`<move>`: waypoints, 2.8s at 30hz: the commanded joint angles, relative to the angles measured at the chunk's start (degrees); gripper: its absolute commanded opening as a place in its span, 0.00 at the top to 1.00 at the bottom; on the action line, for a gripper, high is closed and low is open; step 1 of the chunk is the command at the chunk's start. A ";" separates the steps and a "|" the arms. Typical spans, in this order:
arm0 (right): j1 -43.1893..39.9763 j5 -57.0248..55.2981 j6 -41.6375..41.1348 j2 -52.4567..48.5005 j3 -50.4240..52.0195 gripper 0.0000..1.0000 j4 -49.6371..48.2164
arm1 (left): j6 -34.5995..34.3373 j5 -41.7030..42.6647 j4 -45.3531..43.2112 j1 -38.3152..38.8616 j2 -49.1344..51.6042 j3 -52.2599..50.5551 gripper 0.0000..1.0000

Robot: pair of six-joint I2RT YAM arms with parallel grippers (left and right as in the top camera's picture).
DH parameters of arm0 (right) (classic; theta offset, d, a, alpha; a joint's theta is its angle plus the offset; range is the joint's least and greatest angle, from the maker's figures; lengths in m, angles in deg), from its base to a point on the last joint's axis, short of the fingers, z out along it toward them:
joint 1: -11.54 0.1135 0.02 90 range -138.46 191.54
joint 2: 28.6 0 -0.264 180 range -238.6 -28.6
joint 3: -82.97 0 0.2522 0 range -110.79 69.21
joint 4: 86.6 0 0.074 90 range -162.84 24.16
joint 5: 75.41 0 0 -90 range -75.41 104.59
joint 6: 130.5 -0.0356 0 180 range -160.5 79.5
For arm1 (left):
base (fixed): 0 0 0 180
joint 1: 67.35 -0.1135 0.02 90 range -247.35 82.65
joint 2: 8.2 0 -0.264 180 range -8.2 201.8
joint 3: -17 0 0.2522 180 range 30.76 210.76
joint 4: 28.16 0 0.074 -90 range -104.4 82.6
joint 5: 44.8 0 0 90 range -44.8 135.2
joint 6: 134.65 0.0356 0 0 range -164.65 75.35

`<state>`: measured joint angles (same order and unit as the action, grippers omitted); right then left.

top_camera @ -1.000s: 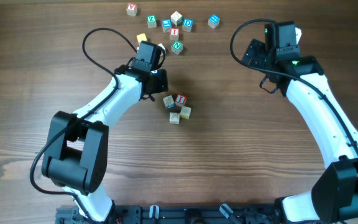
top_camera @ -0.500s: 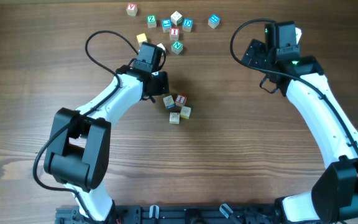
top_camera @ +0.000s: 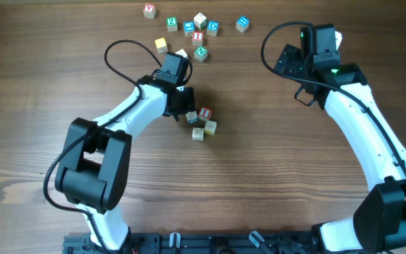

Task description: Form a circle

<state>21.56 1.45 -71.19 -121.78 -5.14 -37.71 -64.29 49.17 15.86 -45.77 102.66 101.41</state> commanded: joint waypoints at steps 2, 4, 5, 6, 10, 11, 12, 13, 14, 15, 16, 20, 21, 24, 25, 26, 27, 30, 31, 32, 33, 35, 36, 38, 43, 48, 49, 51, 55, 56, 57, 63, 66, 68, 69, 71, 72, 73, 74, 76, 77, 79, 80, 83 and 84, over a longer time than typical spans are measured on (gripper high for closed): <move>0.02 -0.79 0.68 -0.20 -0.09 0.00 -0.11 | -0.13 0.94 0.59 0.50 0.59 0.48 0.96; 0.02 -0.79 0.68 -0.20 -0.09 0.00 -0.11 | -0.13 0.94 1.01 0.50 0.59 0.48 0.96; 0.02 -0.79 0.70 -0.20 -0.09 0.00 -0.11 | -0.13 0.94 1.20 0.50 0.59 0.48 0.96; 0.02 -0.79 0.70 -0.20 -0.09 0.00 -0.11 | -0.13 0.94 1.40 0.48 0.59 0.48 0.96; 0.02 -0.79 0.70 -0.20 -0.09 0.00 -0.11 | -0.13 0.92 1.51 0.48 0.59 0.48 0.96; 0.02 -0.79 0.70 -0.20 -0.09 0.00 -0.11 | -0.13 0.90 1.51 0.48 0.59 0.48 0.96; 0.02 -0.79 0.68 -0.20 -0.09 0.00 -0.11 | -0.13 0.81 1.49 0.48 0.59 0.48 0.96; 0.02 -0.79 0.68 -0.20 -0.09 0.00 -0.11 | -0.13 -0.15 1.42 0.44 0.59 0.50 0.96; 0.02 -0.79 0.70 -0.20 -0.09 0.00 -0.11 | -0.13 -2.05 1.20 0.35 0.57 0.52 0.94; 0.02 -0.79 0.68 -0.20 -0.09 0.00 -0.11 | -0.13 -3.91 0.98 0.02 0.55 0.87 0.92; 0.02 -0.79 0.70 -0.20 -0.09 0.00 -0.11 | -0.11 -4.48 1.09 -0.39 0.55 1.75 0.90; 0.02 -0.79 0.68 -0.20 -0.09 0.00 -0.11 | 0.98 -4.50 6.29 -3.39 0.55 11.85 0.80; 0.02 -0.79 0.68 -0.20 -0.09 0.00 -0.11 | 1.44 -4.52 7.32 -4.20 0.55 15.32 0.78; 0.02 -0.79 0.68 -0.20 -0.09 0.00 -0.11 | 1.44 -4.52 6.38 -5.68 0.57 21.53 0.64; 0.02 -0.79 0.68 -0.20 -0.09 0.00 -0.11 | 1.42 -4.52 4.52 -5.97 0.57 22.21 0.59; 0.02 -0.79 0.68 -0.20 -0.09 0.00 -0.11 | 1.42 -4.63 2.62 -6.08 0.57 22.21 0.56; 0.02 -0.79 0.68 -0.20 -0.09 0.00 -0.11 | 1.42 -5.07 1.09 -6.12 0.66 22.21 0.53; 0.02 -0.79 0.70 -0.20 -0.09 0.00 -0.11 | 1.38 -7.41 -3.28 -6.10 2.47 22.21 0.41; 0.02 -0.79 0.70 -0.20 -0.09 0.00 -0.11 | 1.36 -7.52 -4.31 -6.10 3.23 22.21 0.41; 0.02 -0.79 0.68 -0.20 -0.09 0.00 -0.11 | 1.16 -7.52 -5.46 -6.10 4.35 22.21 0.40; 0.02 -0.79 0.68 -0.20 -0.09 0.00 -0.11 | 1.16 -7.52 -6.32 -6.10 5.29 22.21 0.37; 0.02 -0.79 0.68 -0.20 -0.09 0.00 -0.11 | 1.16 -7.52 -8.11 -6.10 7.34 22.21 0.34; 0.02 -0.79 0.68 -0.20 -0.09 0.00 -0.11 | 1.16 -7.52 -9.20 -6.10 8.63 22.21 0.34; 0.02 -0.79 0.68 -0.20 -0.09 0.00 -0.11 | 1.14 -7.52 -10.73 -6.10 10.56 22.21 0.34; 0.02 -0.79 0.70 -0.20 -0.09 0.00 -0.11 | -1.60 -7.54 -14.03 -6.10 14.97 22.21 0.30; 0.02 -0.79 0.68 -0.20 -0.09 0.00 -0.11 | -3.61 -7.54 -17.94 -6.08 18.21 22.21 0.29; 0.02 -0.79 0.70 -0.20 -0.09 0.00 -0.11 | -3.61 -7.52 -18.78 -6.05 18.69 22.21 0.31; 0.02 -0.79 0.70 -0.20 -0.09 0.00 -0.11 | -3.96 -7.54 -19.41 -6.05 19.65 22.21 0.32; 0.02 -0.79 0.68 -0.20 -0.09 0.00 -0.11 | -5.75 -7.63 -19.85 -6.05 20.94 22.21 0.41; 0.02 -0.79 0.70 -0.20 -0.09 0.00 -0.11 | -5.75 -7.72 -20.04 -6.05 21.18 22.21 0.46; 0.02 -0.79 0.68 -0.20 -0.09 0.00 -0.11 | -5.73 -7.72 -20.04 -6.05 21.20 22.21 0.49; 0.02 -0.79 0.70 -0.20 -0.09 0.00 -0.11 | -5.68 -7.74 -19.54 -6.05 21.22 22.21 0.65; 0.02 -0.79 0.70 -0.20 -0.09 0.00 -0.11 | -5.66 -7.74 -18.67 -6.08 21.22 22.21 0.70; 0.02 -0.79 0.68 -0.20 -0.09 0.00 -0.11 | -5.68 -7.72 -18.12 -6.05 21.22 22.21 0.68; 0.02 -0.79 0.70 -0.20 -0.09 0.00 -0.11 | -5.66 -7.74 -17.79 -6.05 21.22 22.21 0.66; 0.02 -0.79 0.68 -0.20 -0.09 0.00 -0.11 | -5.68 -7.72 -17.38 -6.05 21.22 22.21 0.63; 0.02 -0.79 0.70 -0.20 -0.09 0.00 -0.11 | -5.68 -7.74 -17.18 -6.05 21.22 22.21 0.63; 0.02 -0.79 0.68 -0.20 -0.09 0.00 -0.11 | -5.66 -7.72 -17.11 -6.05 21.22 22.21 0.62; 0.02 -0.79 0.68 -0.20 -0.09 0.00 -0.11 | -5.66 -7.74 -17.09 -6.05 21.22 22.21 0.62; 0.02 -0.79 0.70 -0.20 -0.09 0.00 -0.11 | -5.66 -7.72 -17.09 -6.05 21.22 22.21 0.62; 0.02 -0.79 0.70 -0.20 -0.09 0.00 -0.11 | -5.66 -7.72 -16.90 -6.05 21.22 22.21 0.62; 0.02 -0.79 0.68 -0.20 -0.09 0.00 -0.11 | -5.66 -7.72 -16.50 -6.05 21.22 22.21 0.63; 0.02 -0.79 0.70 -0.20 -0.09 0.00 -0.11 | -5.64 -7.72 -16.31 -6.05 21.20 22.21 0.63; 0.02 -0.79 0.70 -0.20 -0.09 0.00 -0.11 | -4.57 -7.72 -16.11 -6.08 20.70 22.21 0.64; 0.02 -0.79 0.70 -0.20 -0.09 0.00 -0.11 | -4.57 -7.69 -15.87 -6.08 20.31 22.21 0.65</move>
<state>21.56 1.45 -71.17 -121.78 -5.14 -37.71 -69.60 42.02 -0.97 -52.00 122.86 123.51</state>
